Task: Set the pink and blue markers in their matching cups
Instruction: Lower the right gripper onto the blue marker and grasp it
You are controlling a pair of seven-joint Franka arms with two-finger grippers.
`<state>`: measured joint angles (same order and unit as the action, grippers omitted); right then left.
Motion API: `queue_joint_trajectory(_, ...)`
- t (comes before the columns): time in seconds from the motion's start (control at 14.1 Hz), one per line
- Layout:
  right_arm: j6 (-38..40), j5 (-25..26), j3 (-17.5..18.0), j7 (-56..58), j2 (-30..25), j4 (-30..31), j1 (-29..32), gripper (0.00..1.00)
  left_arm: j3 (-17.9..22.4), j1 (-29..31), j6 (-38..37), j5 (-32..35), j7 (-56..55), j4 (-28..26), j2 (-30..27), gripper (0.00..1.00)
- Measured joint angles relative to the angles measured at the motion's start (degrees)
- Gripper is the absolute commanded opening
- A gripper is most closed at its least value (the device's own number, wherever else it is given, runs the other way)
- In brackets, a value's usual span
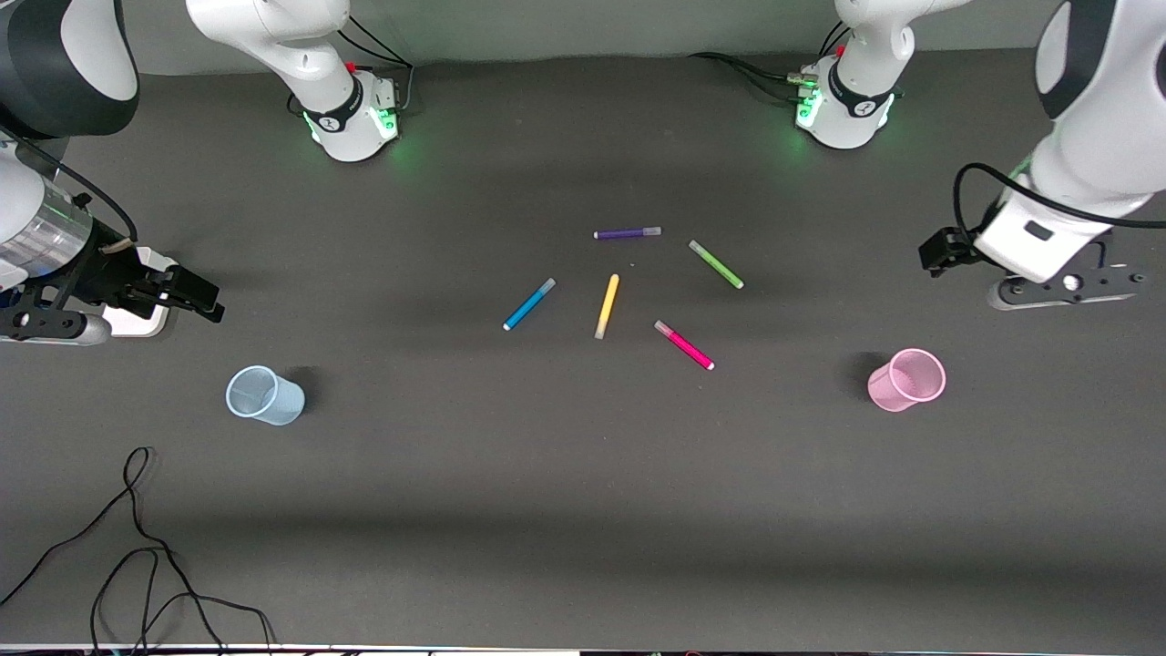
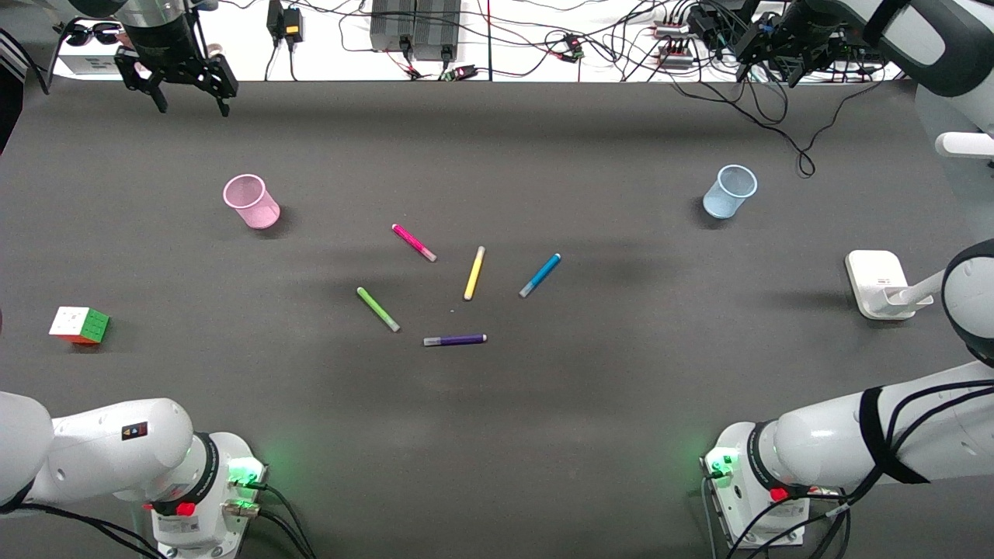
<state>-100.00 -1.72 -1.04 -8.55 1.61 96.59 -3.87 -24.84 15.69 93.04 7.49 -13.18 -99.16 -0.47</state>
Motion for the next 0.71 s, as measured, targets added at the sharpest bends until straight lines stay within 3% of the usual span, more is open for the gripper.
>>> queue_joint_trajectory(0.5,2.5,-0.3,0.1,0.0,1.1,0.6,-0.9,1.0,1.2,1.3,-1.2,0.0,4.7,2.9,1.4,1.0)
queue_joint_trajectory(0.57,2.6,-1.1,0.1,-0.6,2.0,0.9,-2.1,1.0,2.7,0.1,-1.2,0.0,4.9,2.9,1.5,1.0)
queue_joint_trajectory(0.71,2.6,-5.2,0.2,-7.5,4.9,1.5,-6.2,1.0,11.9,-8.7,-1.2,0.0,5.2,2.9,1.7,1.0)
